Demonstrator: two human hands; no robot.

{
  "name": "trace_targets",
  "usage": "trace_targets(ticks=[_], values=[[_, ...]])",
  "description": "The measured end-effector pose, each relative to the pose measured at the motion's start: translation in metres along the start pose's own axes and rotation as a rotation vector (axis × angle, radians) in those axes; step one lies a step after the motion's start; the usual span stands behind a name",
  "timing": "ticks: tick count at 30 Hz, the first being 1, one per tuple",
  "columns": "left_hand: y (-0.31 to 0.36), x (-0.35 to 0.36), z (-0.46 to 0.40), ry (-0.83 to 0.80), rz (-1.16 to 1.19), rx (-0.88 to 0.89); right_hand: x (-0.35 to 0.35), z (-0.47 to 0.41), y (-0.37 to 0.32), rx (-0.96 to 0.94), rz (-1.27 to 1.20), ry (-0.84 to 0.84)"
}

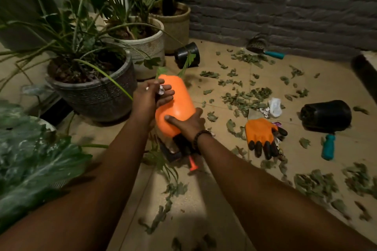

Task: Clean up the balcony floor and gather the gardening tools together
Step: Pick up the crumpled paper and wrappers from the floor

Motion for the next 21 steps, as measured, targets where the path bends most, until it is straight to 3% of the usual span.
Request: trace_targets(ticks=[2,5,9,15,16,18,20,21], values=[[0.009,-0.001,-0.003,-0.048,0.015,0.021,0.038,0.001,-0.005,-0.011,0.071,-0.046],[-0.001,-0.012,-0.006,-0.051,0.027,-0.099,0.079,-0.001,-0.001,0.019,0.171,-0.040],[-0.033,-0.032,-0.008,0.056,-0.091,-0.266,0.100,-0.005,0.017,0.134,0.244,-0.147],[-0.054,-0.044,-0.022,0.056,-0.392,-0.402,0.070,-0.015,0.030,-0.056,0.116,-0.408],[-0.057,-0.043,-0.024,0.052,-0.422,-0.418,0.056,-0.024,0.031,-0.094,0.079,-0.369],[-0.060,-0.041,-0.025,0.042,-0.486,-0.426,0.022,-0.049,0.036,-0.157,0.149,-0.128],[-0.065,-0.039,-0.023,0.011,-0.522,-0.443,-0.007,-0.066,0.053,-0.116,0.509,0.080],[-0.068,-0.039,-0.022,0.015,-0.498,-0.453,-0.015,-0.069,0.063,-0.077,0.724,0.076]])
Point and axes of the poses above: each hand's wrist, its own z-axis away from the middle knuckle, its own x-axis out of the palm, y = z × x, the point moved 1 cm from there along -z, towards the middle knuckle, and after that the axes turned 8 degrees about -y, right-handed, at the moved point
